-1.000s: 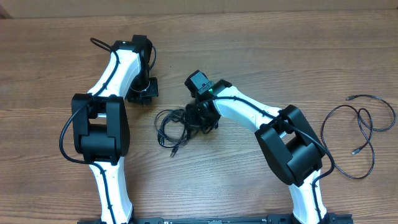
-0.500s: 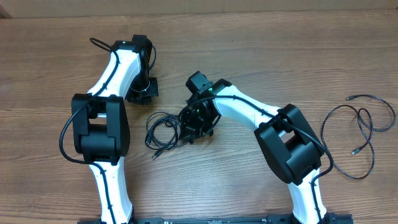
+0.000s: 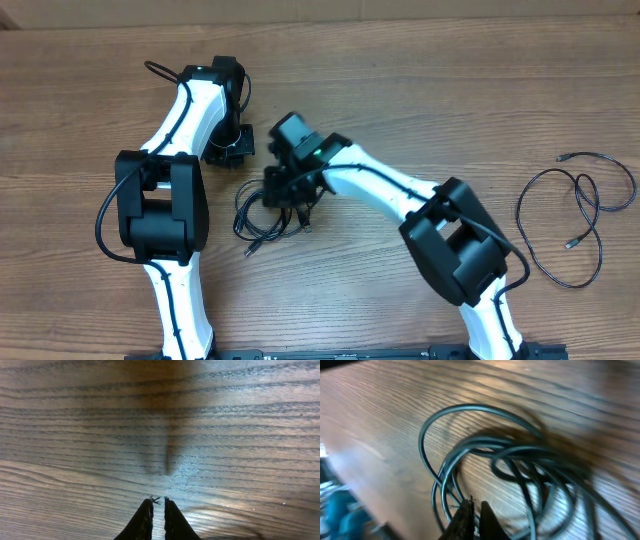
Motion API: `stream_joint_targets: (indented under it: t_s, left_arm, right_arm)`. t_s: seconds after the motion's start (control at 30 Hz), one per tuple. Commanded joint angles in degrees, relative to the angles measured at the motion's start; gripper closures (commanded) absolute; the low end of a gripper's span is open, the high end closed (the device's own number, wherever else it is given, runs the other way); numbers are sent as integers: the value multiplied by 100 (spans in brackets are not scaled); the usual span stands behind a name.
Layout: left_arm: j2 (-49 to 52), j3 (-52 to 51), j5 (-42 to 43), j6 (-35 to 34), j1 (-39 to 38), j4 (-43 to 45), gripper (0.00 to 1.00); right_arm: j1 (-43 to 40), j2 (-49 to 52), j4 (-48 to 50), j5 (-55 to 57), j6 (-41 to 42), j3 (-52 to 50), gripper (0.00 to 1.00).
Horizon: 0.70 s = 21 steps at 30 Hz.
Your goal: Untangle cables
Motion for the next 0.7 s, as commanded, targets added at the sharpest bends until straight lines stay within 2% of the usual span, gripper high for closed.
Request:
stream_joint_targets:
  t_s: [0.0, 0.13, 0.27, 0.4, 0.67]
  left_arm:
    - [-127, -70, -79, -81, 7, 2, 87]
    - [-127, -70, -74, -81, 4, 2, 86]
    - [-127, -70, -74, -81, 7, 2, 86]
    - [-127, -70, -74, -81, 4, 0, 86]
    - [-127, -70, -70, -81, 4, 0, 86]
  right_arm:
    - [221, 20, 190, 1108, -72, 9, 92]
    - [323, 24, 570, 1574, -70, -61, 88]
    - [323, 101, 841, 1639, -70, -61, 96]
    - [319, 282, 927, 1746, -72, -61, 96]
    - [46, 417, 632, 2732, -66, -61, 96]
